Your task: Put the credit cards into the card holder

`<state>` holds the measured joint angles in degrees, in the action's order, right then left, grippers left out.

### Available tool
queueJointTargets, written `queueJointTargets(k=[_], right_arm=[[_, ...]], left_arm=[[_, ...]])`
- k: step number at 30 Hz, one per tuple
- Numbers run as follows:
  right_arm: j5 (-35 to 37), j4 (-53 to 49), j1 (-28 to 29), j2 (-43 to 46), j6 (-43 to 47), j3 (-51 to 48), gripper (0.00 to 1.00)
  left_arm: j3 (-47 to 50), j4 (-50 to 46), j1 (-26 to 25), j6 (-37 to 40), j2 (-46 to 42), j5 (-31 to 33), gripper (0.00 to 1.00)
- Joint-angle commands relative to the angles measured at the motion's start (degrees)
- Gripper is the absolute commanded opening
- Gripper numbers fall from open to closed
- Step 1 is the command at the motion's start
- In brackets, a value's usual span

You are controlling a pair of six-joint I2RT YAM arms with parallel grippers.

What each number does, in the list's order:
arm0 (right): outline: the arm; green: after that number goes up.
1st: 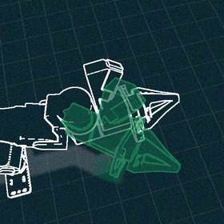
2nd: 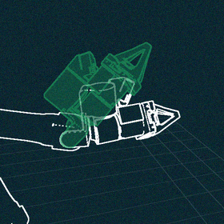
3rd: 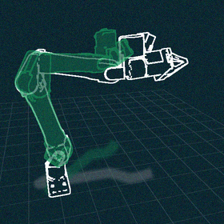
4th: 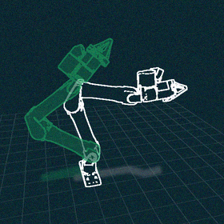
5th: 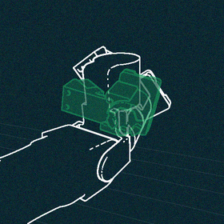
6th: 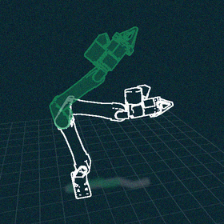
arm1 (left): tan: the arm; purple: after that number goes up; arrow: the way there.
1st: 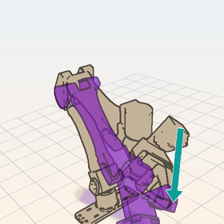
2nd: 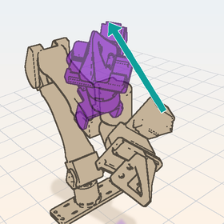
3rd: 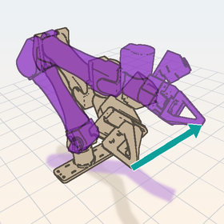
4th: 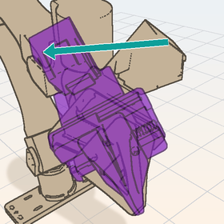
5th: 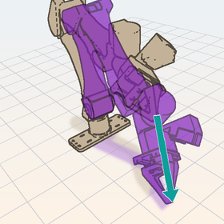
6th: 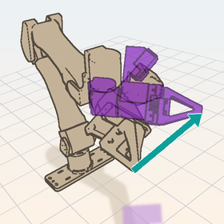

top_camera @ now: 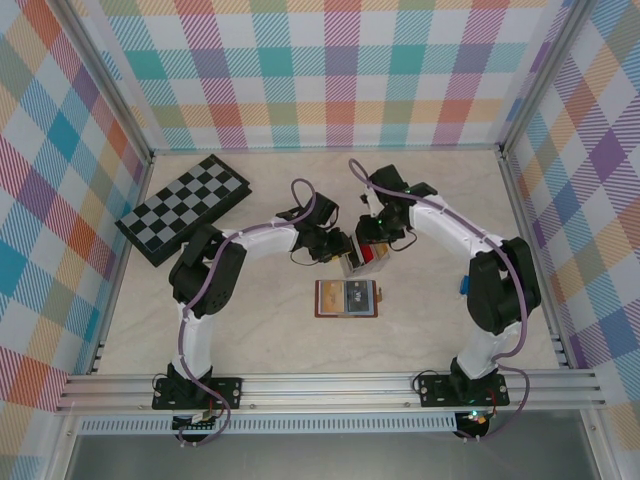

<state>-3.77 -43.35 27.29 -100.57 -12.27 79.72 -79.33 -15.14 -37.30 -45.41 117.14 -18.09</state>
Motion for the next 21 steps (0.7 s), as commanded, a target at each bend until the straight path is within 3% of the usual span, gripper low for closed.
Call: queueJointTargets(k=[1, 6, 11, 21], right_arm=[[4.2, 0.0, 1.0, -1.6, -1.1, 0.8, 0.34], [5.6, -1.6, 2.3, -3.1, -0.5, 2.2, 0.32], [2.9, -0.4, 2.3, -1.9, -2.1, 1.2, 0.3], [0.6, 1.3, 4.2, -0.7, -3.7, 0.9, 0.35]], left_arm=[[1.9, -4.1, 0.2, 1.3, -0.8, 1.2, 0.28], [3.2, -1.8, 0.1, 0.8, -2.0, 0.1, 0.29], [5.7, 1.4, 0.1, 0.6, -5.8, 1.3, 0.38], [12.6, 3.8, 0.8, -1.9, -15.5, 7.5, 0.47]])
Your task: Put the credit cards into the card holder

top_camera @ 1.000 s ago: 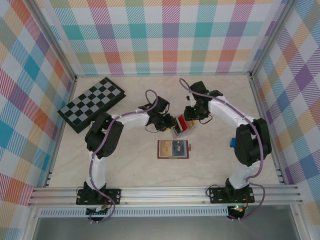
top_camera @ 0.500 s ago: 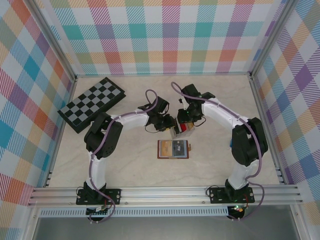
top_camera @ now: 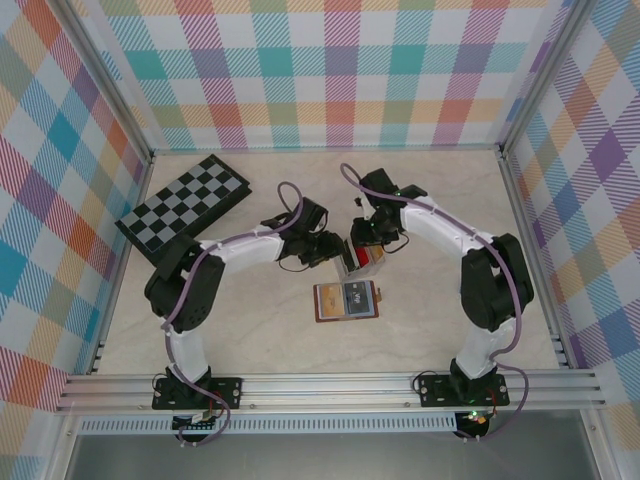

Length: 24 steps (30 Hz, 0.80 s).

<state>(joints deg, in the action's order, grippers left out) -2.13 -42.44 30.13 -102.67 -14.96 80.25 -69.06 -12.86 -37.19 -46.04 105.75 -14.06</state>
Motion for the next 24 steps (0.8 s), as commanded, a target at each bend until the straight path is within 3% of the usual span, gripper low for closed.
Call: queueJointTargets(k=[1, 15, 24], right_arm=[[-0.7, 0.2, 1.9, 1.1, -0.9, 0.5, 0.35], [14.7, -2.6, 9.3, -6.3, 0.3, 4.3, 0.4], [29.1, -5.2, 13.4, -11.4, 0.5, 7.4, 0.39]], left_arm=[[3.6, 1.4, 1.0, -2.2, -5.4, 5.0, 0.48], [18.4, 0.3, 6.2, -9.3, -21.4, 18.4, 0.48], [20.3, -0.2, 6.7, -9.5, -24.5, 19.4, 0.49]])
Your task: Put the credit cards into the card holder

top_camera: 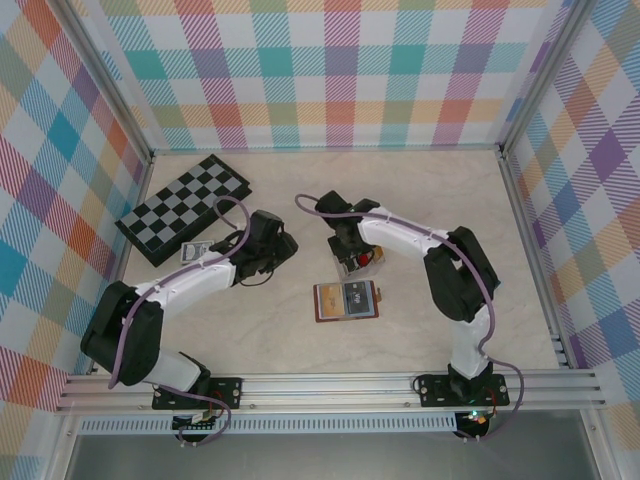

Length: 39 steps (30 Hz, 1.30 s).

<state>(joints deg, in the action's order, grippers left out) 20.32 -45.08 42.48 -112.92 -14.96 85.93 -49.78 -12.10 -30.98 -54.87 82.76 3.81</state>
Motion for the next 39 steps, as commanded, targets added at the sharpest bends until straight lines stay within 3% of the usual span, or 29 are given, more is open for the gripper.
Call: queueJointTargets(k=[1, 11, 16, 35, 39], right_arm=[[7.9, -2.3, 1.5, -1.4, 0.7, 1.7, 0.39], [13.9, -1.9, 2.0, 1.3, 2.6, 0.4, 0.34], [13.6, -2.3, 2.0, 1.7, 2.3, 0.0, 0.33], [12.6, -3.0, 2.0, 4.2, 1.3, -0.5, 0.1], [9.9, -2.8, 1.7, 4.8, 0.6, -0.6, 0.1]], left_arm=[[1.1, -0.9, 0.5, -0.7, -1.6, 1.3, 0.49], [0.3, -0.6, 0.5, -0.6, -0.7, 0.2, 0.5], [0.2, -0.5, 0.5, -0.6, -0.2, -0.5, 0.5], [0.5, -0.1, 0.5, -0.5, 0.6, -2.1, 0.5], [0.5, -0.1, 0.5, -0.5, 0.8, -2.4, 0.5]])
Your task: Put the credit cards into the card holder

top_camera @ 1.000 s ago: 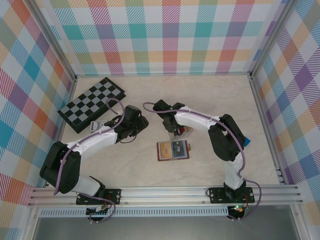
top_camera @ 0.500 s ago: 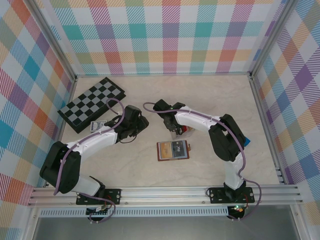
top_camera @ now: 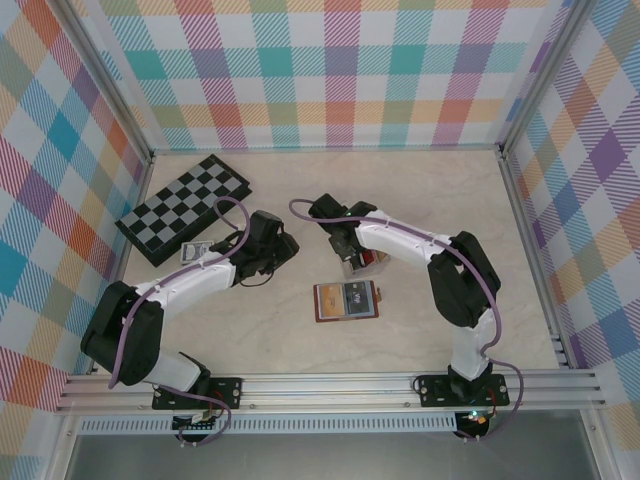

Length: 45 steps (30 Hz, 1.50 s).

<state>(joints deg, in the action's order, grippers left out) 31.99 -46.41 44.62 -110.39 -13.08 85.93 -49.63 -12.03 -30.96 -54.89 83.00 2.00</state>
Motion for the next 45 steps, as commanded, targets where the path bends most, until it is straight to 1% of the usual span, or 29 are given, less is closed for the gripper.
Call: queueJointTargets(k=[1, 2, 3, 4, 6, 7, 8, 17, 21, 25, 26, 30, 35, 36, 38, 40, 42, 45], right_arm=[[-3.1, -1.5, -0.8, 2.0, -1.7, -0.3, 0.12], [-4.2, -1.3, -1.0, 1.9, -2.0, -0.2, 0.15], [-4.7, -1.3, -1.2, 1.3, -2.4, 0.1, 0.22], [-4.8, -1.7, -1.3, 0.5, -2.6, 0.6, 0.26], [-4.3, -2.7, -1.4, -1.0, -2.9, 1.7, 0.27], [-3.7, -2.9, -1.4, -1.7, -3.3, 1.8, 0.29], [-3.5, -2.9, -1.4, -2.1, -3.4, 1.7, 0.34], [-3.6, -2.0, -1.4, -4.9, -3.0, 1.0, 0.39], [-1.1, -2.7, -1.3, -5.3, -3.1, 1.1, 0.38], [1.8, -1.1, -1.1, -2.3, -2.4, -0.7, 0.36], [2.3, -0.9, -1.1, -1.7, -2.0, -0.8, 0.34], [2.7, -1.5, -1.1, -0.2, -1.6, -0.9, 0.29], [3.9, -1.8, -1.2, 0.7, -1.6, -1.8, 0.29], [3.9, -1.6, -1.2, 0.9, -1.5, -2.1, 0.28], [3.8, -1.5, -1.3, 1.0, -1.4, -2.6, 0.25], [3.5, -1.4, -1.5, 1.0, -1.5, -2.9, 0.24], [2.7, -1.9, -1.6, 0.8, -2.1, -2.6, 0.27], [-1.0, -1.0, -1.6, 1.0, -2.4, -2.5, 0.3]], left_arm=[[0.3, 0.0, 0.5, -0.4, 0.5, -0.7, 0.5], [0.4, 0.1, 0.5, -0.4, 0.5, -0.8, 0.51], [0.3, 0.2, 0.5, -0.4, 0.6, -0.8, 0.5], [0.2, 0.3, 0.5, -0.4, 0.7, -0.9, 0.51], [0.0, 0.3, 0.5, -0.2, 1.1, -1.5, 0.51], [-0.2, 0.3, 0.5, -0.1, 1.2, -1.7, 0.51], [-0.3, 0.3, 0.5, -0.2, 1.3, -1.8, 0.51], [0.0, 0.2, 0.5, -0.3, 1.5, -1.8, 0.51], [0.0, 0.3, 0.5, -0.3, 1.6, -2.0, 0.51], [-0.1, 0.3, 0.5, -0.3, 1.6, -2.0, 0.51], [-0.1, 0.3, 0.5, -0.3, 1.7, -2.0, 0.51], [-0.4, 0.3, 0.5, -0.3, 2.1, -2.3, 0.51], [-0.4, 0.4, 0.5, -0.4, 2.1, -2.5, 0.51], [-0.4, 0.4, 0.5, -0.4, 2.1, -2.5, 0.51], [-0.4, 0.4, 0.5, -0.4, 2.1, -2.5, 0.51], [-0.4, 0.3, 0.5, -0.4, 2.2, -2.5, 0.51], [-0.4, 0.3, 0.5, -0.4, 2.3, -2.6, 0.51], [-0.3, 0.3, 0.5, -0.4, 2.3, -2.7, 0.51]])
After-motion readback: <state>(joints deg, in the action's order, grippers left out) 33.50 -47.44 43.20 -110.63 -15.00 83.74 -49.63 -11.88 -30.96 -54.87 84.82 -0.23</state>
